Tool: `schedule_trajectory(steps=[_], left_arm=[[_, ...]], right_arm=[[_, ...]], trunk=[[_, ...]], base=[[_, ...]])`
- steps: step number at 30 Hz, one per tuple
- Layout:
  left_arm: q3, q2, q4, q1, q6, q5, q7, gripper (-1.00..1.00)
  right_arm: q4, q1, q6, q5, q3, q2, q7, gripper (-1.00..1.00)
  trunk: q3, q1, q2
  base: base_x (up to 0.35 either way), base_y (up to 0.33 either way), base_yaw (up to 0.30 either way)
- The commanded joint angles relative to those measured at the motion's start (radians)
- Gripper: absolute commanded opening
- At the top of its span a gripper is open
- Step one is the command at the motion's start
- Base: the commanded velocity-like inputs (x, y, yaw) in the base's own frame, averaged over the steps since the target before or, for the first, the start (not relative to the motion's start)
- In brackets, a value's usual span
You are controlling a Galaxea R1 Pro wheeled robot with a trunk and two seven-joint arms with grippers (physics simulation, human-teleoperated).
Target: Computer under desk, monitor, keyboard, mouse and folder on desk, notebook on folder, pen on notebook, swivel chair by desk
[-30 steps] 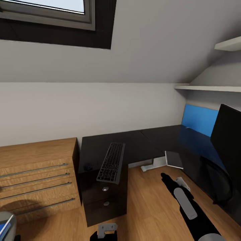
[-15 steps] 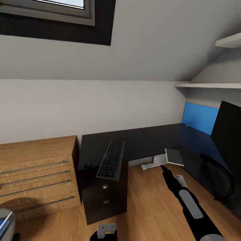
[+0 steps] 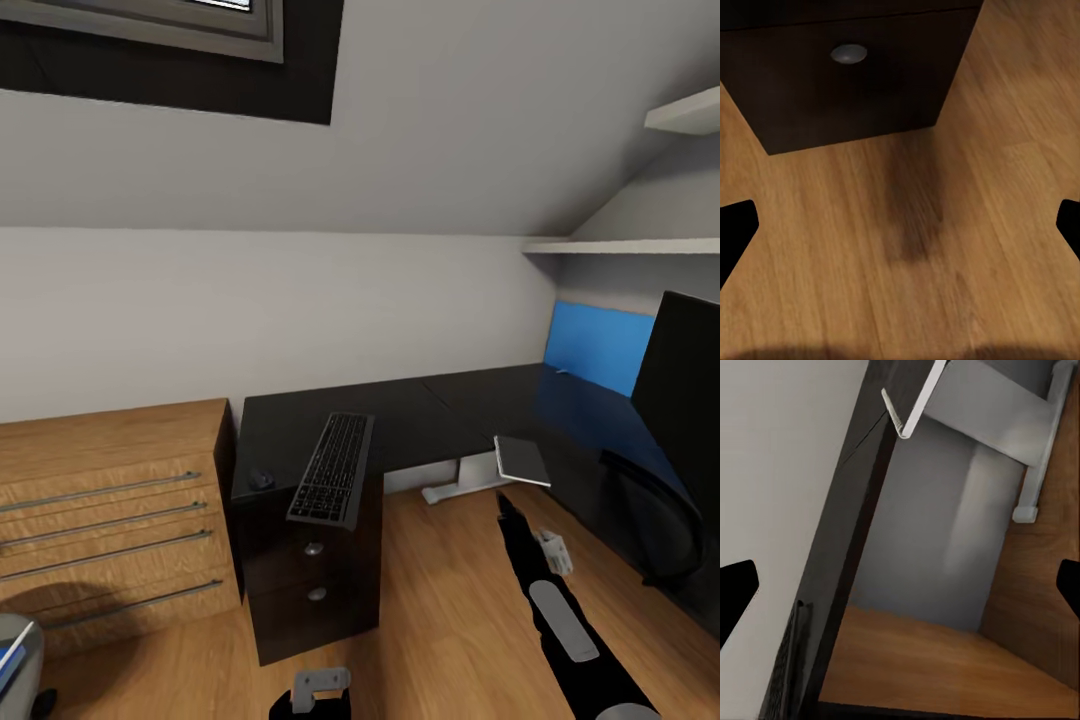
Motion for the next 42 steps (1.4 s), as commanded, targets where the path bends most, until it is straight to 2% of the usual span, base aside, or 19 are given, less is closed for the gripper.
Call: schedule_trajectory(steps=[1,5,13,18,20,24,30,38,42], left_arm=[[-0.003,0.001,-0.002,-0.001,0.004,0.005,0.007,1.0],[-0.003,0.001,-0.002,-0.001,0.003,0.005,0.008,1.0],[-0.003,0.001,-0.002,-0.001,0.004,0.005,0.009,1.0],[-0.003,0.001,0.003,-0.001,0.004,0.004,0.006,1.0],[-0.003,0.001,0.015,-0.001,0.003,0.003,0.004,1.0],[-0.003,0.003,0.032,-0.001,0.003,0.003,0.004,1.0],[-0.003,0.003,0.034,-0.001,0.003,0.002,0.004,1.0],[-0.007,0.003,0.042,-0.001,0.003,0.001,0.003,1.0],[-0.008,0.002,0.044,-0.001,0.003,0.001,0.001,1.0]], right_arm=[[0.007,-0.001,-0.017,-0.01,0.002,0.001,0.003,1.0],[0.035,-0.001,-0.066,-0.012,0.001,0.007,0.0,1.0],[0.038,-0.001,-0.074,-0.025,-0.007,0.008,-0.003,1.0],[0.022,-0.001,-0.07,-0.106,-0.058,0.005,0.0,1.0],[-0.007,-0.001,-0.069,-0.171,-0.082,0.004,0.004,1.0],[-0.056,-0.001,-0.072,-0.207,-0.093,0.008,0.01,1.0],[-0.064,-0.001,-0.073,-0.209,-0.094,0.007,0.021,1.0],[-0.064,-0.001,-0.074,-0.21,-0.096,0.005,0.08,1.0],[-0.062,-0.001,-0.075,-0.21,-0.109,0.005,0.082,1.0]], trunk=[[-0.004,0.004,-0.008],[-0.017,0.019,-0.036],[-0.042,0.05,-0.092],[-0.042,0.05,-0.092],[-0.042,0.05,-0.092],[-0.042,0.05,-0.092],[-0.042,0.05,-0.092],[-0.042,0.05,-0.092],[-0.042,0.05,-0.092]], base=[[0.0,0.0,0.0],[0.0,0.0,0.0],[0.0,0.0,0.0],[0.0,0.0,0.0],[0.0,0.0,0.0],[0.049,0.0,0.0],[0.217,0.0,0.0],[0.085,0.0,0.0],[0.193,0.0,0.0]])
